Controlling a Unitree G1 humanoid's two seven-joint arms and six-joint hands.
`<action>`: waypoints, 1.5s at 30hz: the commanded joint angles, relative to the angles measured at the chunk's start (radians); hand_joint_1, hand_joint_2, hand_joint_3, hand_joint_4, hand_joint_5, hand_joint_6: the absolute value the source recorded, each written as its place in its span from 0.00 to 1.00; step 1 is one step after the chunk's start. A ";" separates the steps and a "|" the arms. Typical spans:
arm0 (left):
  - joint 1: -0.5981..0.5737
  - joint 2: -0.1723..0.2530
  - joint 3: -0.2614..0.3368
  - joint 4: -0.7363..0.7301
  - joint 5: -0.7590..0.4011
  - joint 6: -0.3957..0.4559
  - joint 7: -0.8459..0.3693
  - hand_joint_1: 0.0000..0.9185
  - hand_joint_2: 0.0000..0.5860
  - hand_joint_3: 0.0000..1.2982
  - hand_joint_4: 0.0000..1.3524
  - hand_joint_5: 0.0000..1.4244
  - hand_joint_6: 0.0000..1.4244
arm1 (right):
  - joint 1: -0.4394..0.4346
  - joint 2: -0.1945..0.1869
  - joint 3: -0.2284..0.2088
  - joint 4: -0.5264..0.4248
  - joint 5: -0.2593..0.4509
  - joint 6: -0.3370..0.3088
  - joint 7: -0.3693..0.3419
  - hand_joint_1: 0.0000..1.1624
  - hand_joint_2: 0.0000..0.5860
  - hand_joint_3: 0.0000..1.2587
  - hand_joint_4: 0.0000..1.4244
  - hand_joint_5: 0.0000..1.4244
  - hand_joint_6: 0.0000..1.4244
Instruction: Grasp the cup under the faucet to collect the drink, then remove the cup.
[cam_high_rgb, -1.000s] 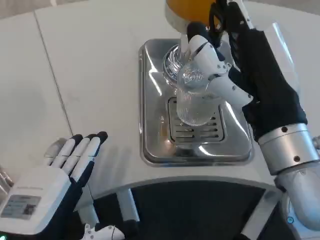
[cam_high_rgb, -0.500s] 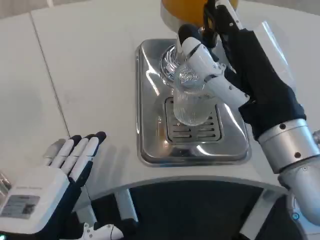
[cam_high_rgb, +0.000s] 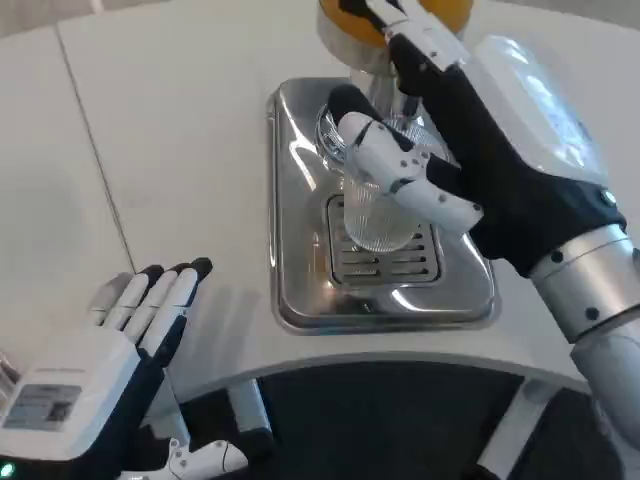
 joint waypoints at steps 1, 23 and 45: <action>-0.002 -0.012 -0.012 0.012 -0.002 -0.012 0.007 0.00 0.08 0.00 0.00 0.00 0.00 | -0.027 -0.017 0.040 -0.033 -0.095 -0.029 0.064 0.00 0.84 0.13 0.05 0.08 0.09; -0.196 -0.048 -0.037 0.119 0.004 0.047 0.013 0.02 0.09 0.00 0.00 0.00 0.00 | -0.064 0.012 0.021 -0.075 -0.266 -0.042 0.282 0.00 0.90 0.16 0.07 0.11 0.10; -0.436 -0.133 -0.155 0.254 0.011 0.089 0.059 0.10 0.10 0.00 0.00 0.00 0.01 | -0.061 0.030 -0.017 -0.081 -0.288 -0.071 0.358 0.00 0.91 0.16 0.07 0.10 0.10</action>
